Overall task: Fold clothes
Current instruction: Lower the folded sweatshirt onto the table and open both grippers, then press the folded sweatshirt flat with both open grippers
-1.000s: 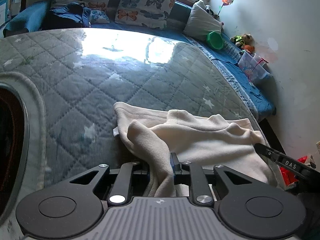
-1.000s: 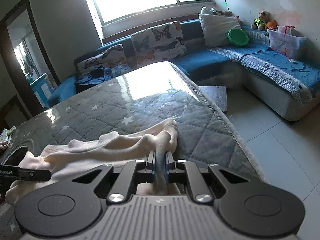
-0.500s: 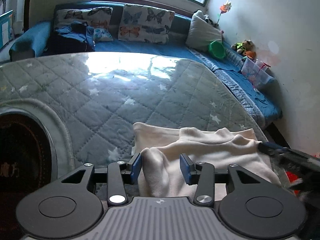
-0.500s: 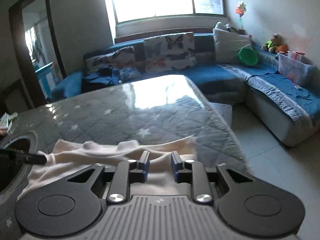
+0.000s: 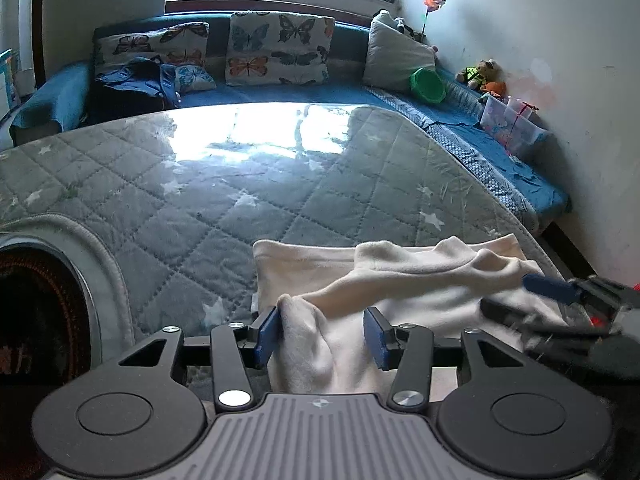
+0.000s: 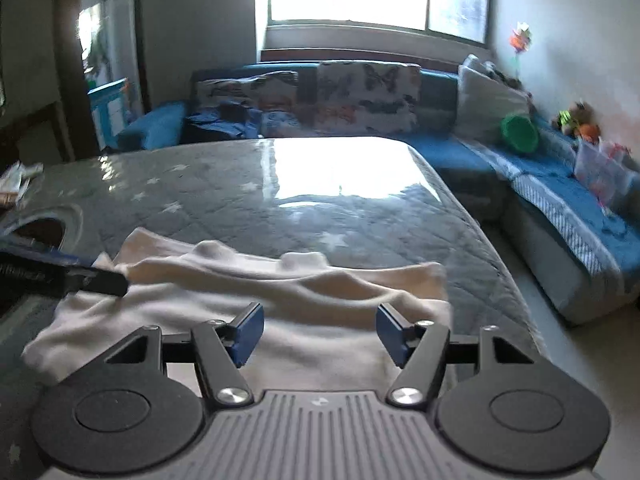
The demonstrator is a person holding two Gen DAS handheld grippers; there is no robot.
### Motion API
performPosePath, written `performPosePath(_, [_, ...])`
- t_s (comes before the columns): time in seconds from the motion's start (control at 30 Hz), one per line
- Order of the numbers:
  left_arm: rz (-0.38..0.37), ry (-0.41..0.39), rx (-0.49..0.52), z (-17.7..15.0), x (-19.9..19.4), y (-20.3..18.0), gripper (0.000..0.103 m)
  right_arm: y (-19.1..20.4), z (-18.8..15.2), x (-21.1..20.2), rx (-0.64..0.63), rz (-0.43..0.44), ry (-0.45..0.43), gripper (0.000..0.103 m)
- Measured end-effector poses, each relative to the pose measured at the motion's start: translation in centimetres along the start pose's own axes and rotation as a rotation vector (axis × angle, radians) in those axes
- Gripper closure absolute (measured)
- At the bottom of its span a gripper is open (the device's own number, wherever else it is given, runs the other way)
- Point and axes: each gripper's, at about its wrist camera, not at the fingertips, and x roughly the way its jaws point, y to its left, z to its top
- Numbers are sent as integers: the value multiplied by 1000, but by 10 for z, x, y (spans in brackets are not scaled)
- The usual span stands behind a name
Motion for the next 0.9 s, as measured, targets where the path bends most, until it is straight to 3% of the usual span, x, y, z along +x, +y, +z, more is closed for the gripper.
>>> performPosePath(0.13, [-5,4,-12,1,1,5,53,18,1,17,-57,-4,10,39])
performPosePath(0.5, [-65,-26,6,-5,-23,2,49,19,11,34,14,23,12,29])
performPosePath(0.67, [-66,-34,53,-17,-31,-9,49,13,10,16,12,8,12,24])
performPosePath(0.9, [-86,-40,116,-43,-40,-27,49,9,-17,-31,-16,-15,-29,24])
